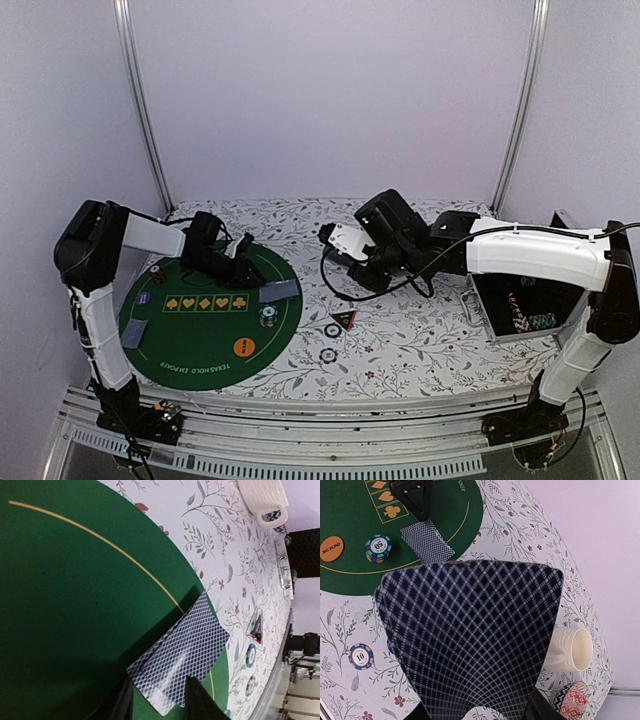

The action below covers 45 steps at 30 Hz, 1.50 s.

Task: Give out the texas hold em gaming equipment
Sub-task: Distribute the poker card in the big blind area, then pick up the face-down deck piles.

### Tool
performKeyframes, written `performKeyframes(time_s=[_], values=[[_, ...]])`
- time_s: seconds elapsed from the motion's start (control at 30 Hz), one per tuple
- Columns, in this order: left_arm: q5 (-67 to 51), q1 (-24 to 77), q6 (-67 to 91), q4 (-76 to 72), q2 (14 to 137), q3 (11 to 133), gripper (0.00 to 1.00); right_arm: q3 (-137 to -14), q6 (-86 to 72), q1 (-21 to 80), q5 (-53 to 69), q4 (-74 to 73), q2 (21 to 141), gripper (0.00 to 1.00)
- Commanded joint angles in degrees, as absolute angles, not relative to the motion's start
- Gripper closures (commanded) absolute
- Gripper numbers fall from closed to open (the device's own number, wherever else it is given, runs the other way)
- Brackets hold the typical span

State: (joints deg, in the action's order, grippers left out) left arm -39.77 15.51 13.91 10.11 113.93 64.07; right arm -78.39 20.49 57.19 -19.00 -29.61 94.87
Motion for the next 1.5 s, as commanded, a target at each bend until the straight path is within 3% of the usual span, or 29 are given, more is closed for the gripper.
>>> performKeyframes(time_s=[0.0,0.1,0.3,0.53,1.17,1.47], values=[[-32.4,15.7,11.7,15.5,106.4,66.5,0.59,-79.3,20.3,57.0,-19.9,-30.0,92.2,0.55],[-30.2,16.6,11.7,16.8,100.5,67.9,0.53,-80.2,20.8,56.9,-19.8,-30.2,92.4,0.55],[-28.8,24.5,11.2,16.9,90.1,72.2,0.29,-80.8,21.9,57.1,-18.6,-28.9,92.4,0.55],[-38.3,32.2,17.2,15.4,92.0,76.9,0.13,-81.5,22.8,57.7,-17.8,-27.8,93.5,0.55],[-42.4,35.6,16.8,15.2,96.8,80.1,0.11,-83.5,22.6,58.9,-16.5,-27.5,95.6,0.55],[-34.8,37.4,14.0,21.9,98.9,83.5,0.16,-84.2,22.8,59.2,-16.8,-27.2,96.3,0.55]])
